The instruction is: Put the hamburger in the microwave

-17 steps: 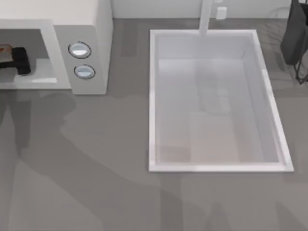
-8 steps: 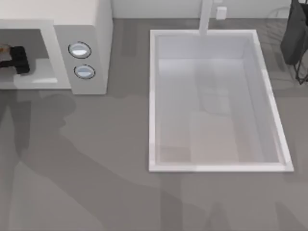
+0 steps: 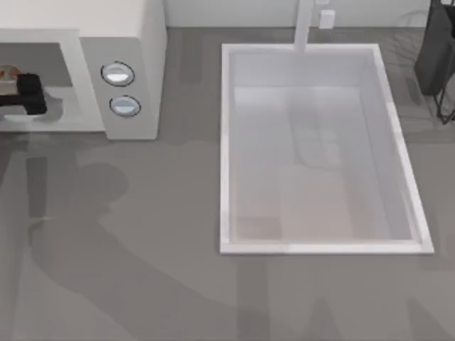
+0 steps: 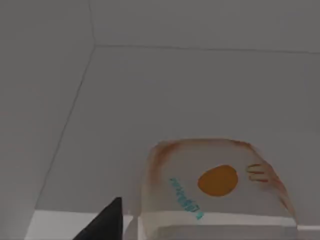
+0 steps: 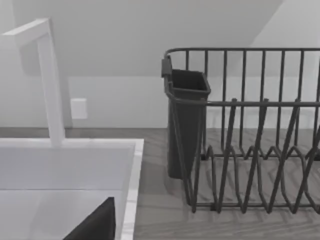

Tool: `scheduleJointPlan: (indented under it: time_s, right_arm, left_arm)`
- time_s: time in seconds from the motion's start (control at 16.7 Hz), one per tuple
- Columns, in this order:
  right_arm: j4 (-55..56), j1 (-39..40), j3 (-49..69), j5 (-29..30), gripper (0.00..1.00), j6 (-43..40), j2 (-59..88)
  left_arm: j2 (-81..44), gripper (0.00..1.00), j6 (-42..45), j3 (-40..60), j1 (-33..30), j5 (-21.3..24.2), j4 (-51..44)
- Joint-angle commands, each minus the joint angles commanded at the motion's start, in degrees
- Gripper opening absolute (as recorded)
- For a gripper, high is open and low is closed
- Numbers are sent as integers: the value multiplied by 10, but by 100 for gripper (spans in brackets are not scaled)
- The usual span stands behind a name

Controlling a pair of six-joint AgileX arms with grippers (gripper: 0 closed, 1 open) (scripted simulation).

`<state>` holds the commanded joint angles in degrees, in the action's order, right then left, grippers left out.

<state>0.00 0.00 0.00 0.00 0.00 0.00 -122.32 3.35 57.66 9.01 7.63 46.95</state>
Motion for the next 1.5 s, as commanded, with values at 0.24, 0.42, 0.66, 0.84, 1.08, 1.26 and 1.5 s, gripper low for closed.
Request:
scheduleJointPlan:
  time_s: [0.24, 0.42, 0.66, 0.84, 1.08, 1.26, 1.5]
  right_arm:
    - [0, 0, 0, 0, 100, 0, 0]
    - [0, 0, 0, 0, 100, 0, 0]
    - [0, 0, 0, 0, 100, 0, 0]
    - [0, 0, 0, 0, 100, 0, 0]
    - [0, 0, 0, 0, 100, 0, 0]
    - [0, 0, 0, 0, 100, 0, 0]
    - [0, 0, 0, 0, 100, 0, 0]
  left_arm:
    - [39, 100, 12, -103, 14, 21, 42]
    - [70, 100, 22, -180, 29, 31, 69]
    - [113, 100, 30, -270, 50, 36, 107]
    - [138, 100, 33, -320, 68, 35, 137]
    - [153, 100, 29, -359, 91, 30, 168]
    - [140, 100, 25, -383, 102, 25, 166]
    - [136, 100, 24, -387, 104, 25, 163]
